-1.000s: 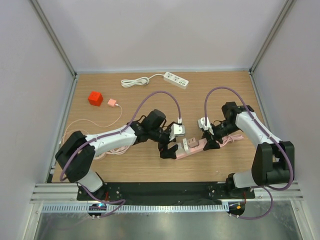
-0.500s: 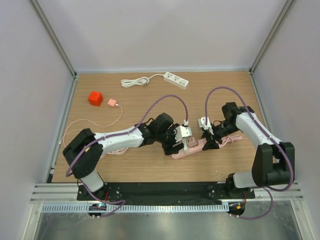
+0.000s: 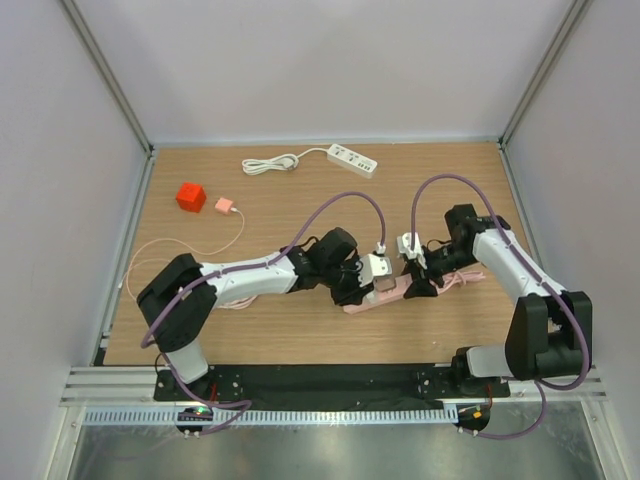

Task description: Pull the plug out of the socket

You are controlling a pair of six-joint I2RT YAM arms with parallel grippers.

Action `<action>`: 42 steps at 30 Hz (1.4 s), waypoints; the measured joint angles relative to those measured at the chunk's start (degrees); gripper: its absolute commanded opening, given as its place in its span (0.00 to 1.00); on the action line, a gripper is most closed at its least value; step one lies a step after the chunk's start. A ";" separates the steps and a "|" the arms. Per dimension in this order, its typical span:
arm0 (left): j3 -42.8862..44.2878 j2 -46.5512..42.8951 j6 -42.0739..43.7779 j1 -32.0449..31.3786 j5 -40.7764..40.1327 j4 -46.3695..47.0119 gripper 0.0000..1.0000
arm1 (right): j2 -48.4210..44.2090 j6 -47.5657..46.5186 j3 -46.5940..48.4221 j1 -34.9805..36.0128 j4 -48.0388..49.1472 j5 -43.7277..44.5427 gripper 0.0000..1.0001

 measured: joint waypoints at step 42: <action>-8.74 -11.41 -52.13 -0.07 -18.40 10.84 0.00 | 1.14 114.20 -5.53 -2.89 40.81 2.40 0.98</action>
